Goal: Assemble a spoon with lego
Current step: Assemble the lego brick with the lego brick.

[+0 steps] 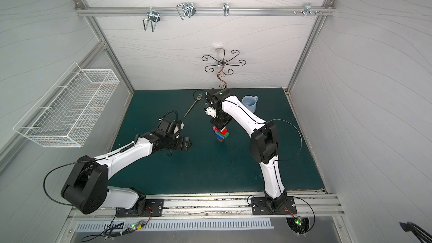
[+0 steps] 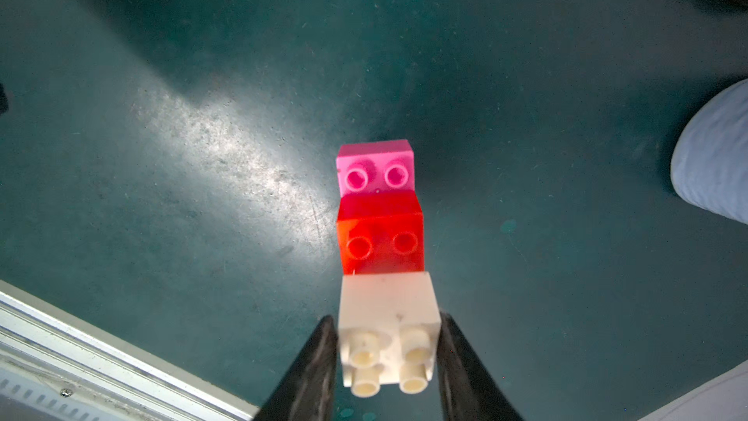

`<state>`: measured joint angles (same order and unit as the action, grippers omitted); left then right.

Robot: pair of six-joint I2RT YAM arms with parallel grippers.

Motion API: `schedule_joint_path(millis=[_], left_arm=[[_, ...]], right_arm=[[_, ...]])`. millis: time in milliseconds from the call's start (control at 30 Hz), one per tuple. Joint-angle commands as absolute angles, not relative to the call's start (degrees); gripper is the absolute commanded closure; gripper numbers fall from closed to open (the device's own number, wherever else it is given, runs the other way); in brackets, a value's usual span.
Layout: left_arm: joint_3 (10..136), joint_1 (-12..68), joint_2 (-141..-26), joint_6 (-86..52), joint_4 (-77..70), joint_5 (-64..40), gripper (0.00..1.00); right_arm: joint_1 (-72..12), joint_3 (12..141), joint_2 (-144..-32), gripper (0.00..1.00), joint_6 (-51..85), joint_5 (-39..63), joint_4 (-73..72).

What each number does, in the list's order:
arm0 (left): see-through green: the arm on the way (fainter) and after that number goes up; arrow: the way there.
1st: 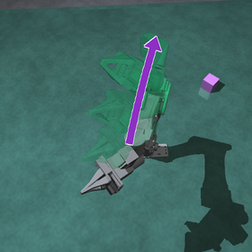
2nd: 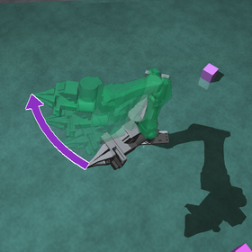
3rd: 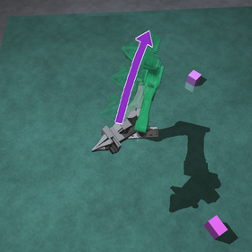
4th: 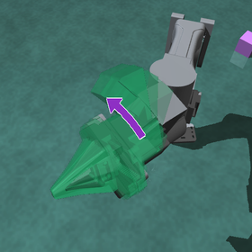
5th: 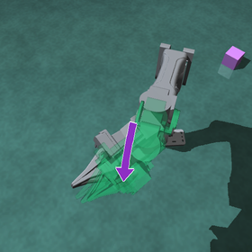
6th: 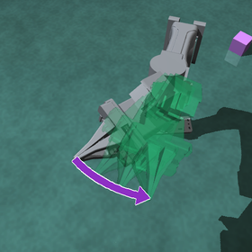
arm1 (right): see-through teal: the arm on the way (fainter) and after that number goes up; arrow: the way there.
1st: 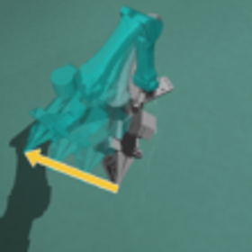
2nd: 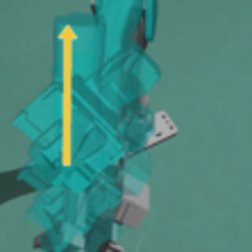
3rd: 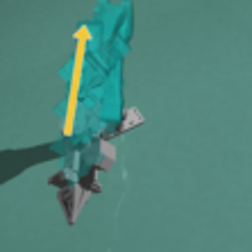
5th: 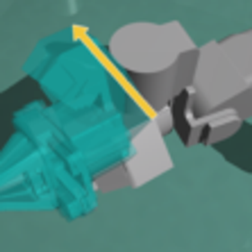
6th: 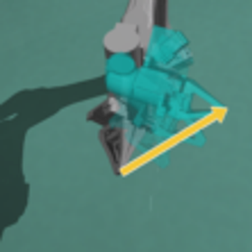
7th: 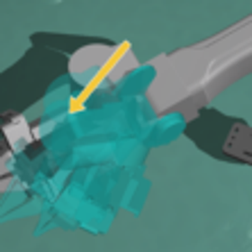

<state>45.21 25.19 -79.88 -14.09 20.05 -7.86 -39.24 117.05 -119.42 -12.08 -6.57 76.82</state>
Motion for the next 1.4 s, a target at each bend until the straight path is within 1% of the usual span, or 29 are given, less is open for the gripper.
schedule_joint_path(millis=[0, 267, 533, 1367], left_arm=[[47.8, 25.4, -80.3, -13.5, 19.9, -7.2, 0.00], [48.0, 25.4, -80.3, -13.5, 20.1, -7.1, 0.00], [48.1, 25.4, -80.3, -13.8, 20.2, -7.3, 0.00], [47.6, 25.4, -79.5, -13.0, 21.3, -5.8, 0.00]], right_arm=[[-38.8, 117.7, -118.4, 0.56, -12.6, -5.7, 77.2], [-38.8, 117.0, -117.4, 0.57, -12.8, -5.5, 77.0], [-39.3, 116.8, -116.8, 0.69, -13.2, -7.4, 77.1], [-42.5, 119.1, -121.9, 0.70, -14.3, -12.1, 79.8]])
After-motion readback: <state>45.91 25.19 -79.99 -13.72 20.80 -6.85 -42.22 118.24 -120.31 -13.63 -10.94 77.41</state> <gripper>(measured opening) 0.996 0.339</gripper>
